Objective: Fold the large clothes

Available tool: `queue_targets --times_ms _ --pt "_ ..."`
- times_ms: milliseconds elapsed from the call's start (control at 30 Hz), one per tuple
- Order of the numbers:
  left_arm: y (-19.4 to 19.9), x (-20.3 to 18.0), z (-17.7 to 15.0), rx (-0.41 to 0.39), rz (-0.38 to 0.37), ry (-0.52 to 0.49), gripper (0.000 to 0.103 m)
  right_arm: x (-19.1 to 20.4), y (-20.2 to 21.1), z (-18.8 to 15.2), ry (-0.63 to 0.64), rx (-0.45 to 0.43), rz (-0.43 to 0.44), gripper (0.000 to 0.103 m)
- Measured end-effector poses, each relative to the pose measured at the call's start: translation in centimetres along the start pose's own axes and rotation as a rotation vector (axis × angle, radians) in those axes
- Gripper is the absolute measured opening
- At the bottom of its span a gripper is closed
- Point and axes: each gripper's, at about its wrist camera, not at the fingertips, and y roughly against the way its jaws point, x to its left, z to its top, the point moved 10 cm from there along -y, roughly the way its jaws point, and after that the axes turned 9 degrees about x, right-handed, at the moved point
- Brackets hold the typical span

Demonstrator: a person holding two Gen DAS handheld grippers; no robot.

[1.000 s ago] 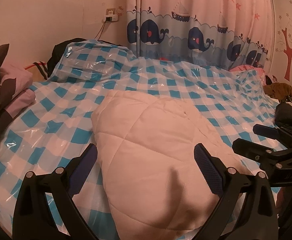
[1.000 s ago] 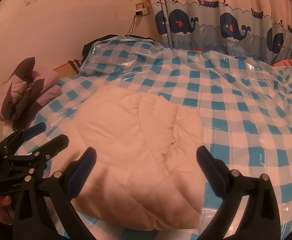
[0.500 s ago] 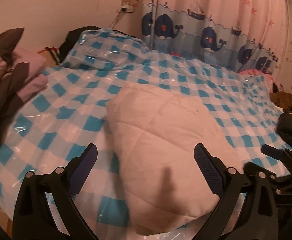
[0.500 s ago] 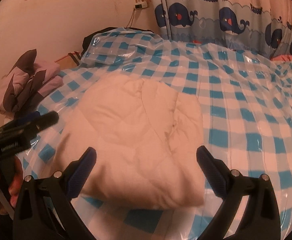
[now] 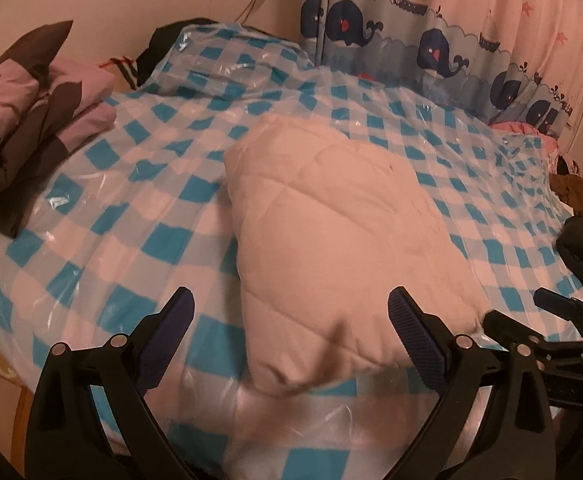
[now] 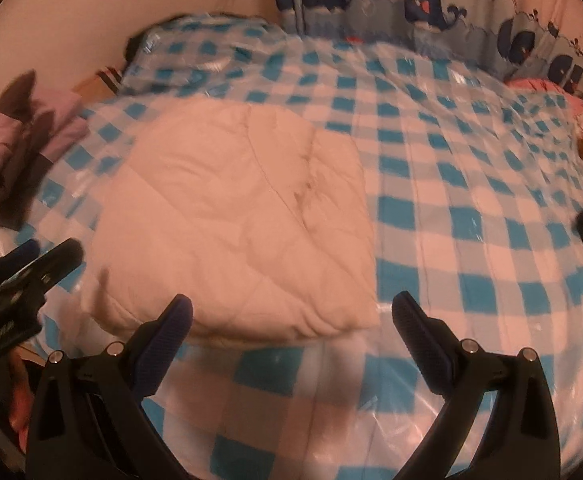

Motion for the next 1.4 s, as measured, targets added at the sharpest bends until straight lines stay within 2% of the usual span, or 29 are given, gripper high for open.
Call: queue_targets --times_ms 67,300,400,1400 --pt "0.0 -0.4 -0.6 0.012 0.005 -0.003 0.094 0.0 -0.4 -0.5 -0.007 0.027 0.008 0.096" --pt "-0.1 -1.0 -1.9 0.052 0.013 -0.012 0.094 0.4 0.2 -1.4 0.015 0.031 -0.011 0.096" --pt "0.1 -0.9 -2.0 0.052 0.019 -0.005 0.094 0.5 0.4 -1.5 0.031 0.025 -0.044 0.096" --pt "0.1 -0.5 -1.9 0.056 0.036 -0.004 0.094 1.3 -0.4 -1.9 0.041 0.048 -0.044 0.096"
